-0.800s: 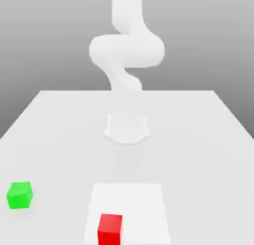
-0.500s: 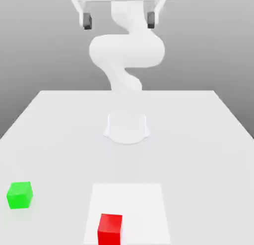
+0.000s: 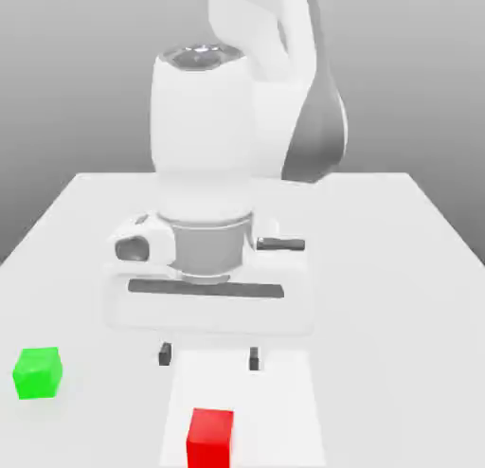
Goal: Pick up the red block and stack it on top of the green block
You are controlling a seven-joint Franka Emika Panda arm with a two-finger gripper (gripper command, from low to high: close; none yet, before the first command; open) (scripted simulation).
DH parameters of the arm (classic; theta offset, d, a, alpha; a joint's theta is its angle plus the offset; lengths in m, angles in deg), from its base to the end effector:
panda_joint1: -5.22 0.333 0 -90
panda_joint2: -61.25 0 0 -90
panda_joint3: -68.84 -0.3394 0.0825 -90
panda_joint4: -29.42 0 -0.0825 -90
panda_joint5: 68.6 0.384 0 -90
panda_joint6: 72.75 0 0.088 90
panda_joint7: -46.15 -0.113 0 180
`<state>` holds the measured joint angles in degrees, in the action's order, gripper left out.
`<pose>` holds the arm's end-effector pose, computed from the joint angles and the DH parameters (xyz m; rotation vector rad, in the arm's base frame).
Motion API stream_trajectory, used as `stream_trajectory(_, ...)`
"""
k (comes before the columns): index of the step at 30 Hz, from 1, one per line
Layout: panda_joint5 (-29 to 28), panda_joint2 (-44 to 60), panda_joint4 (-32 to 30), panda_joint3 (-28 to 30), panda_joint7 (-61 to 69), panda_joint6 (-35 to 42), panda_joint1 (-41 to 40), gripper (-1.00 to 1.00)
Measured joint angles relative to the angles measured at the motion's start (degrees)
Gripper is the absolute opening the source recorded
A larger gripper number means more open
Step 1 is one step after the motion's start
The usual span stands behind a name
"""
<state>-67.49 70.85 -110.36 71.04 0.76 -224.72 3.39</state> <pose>0.4963 -0.0357 0.2566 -2.8255 1.3280 -0.0646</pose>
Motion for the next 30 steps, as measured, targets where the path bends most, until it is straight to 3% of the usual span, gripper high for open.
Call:
stream_trajectory(5,0.65,10.38,0.66,-0.37,0.46,-7.2,-0.46,0.0)
stream_trajectory(6,0.8,12.36,0.96,-0.5,0.56,-8.81,-0.56,-1.0)
stream_trajectory(13,0.75,12.81,1.02,-0.6,0.51,-9.2,-0.65,-1.0)
stream_trajectory(18,0.03,4.17,-0.43,0.11,0.04,-2.0,-0.97,-1.0)
stream_trajectory(27,2.58,-3.02,-4.47,14.74,3.33,1.46,-16.73,-1.0)
stream_trajectory(30,6.61,1.65,-4.36,14.4,6.41,-2.79,-19.39,-1.0)
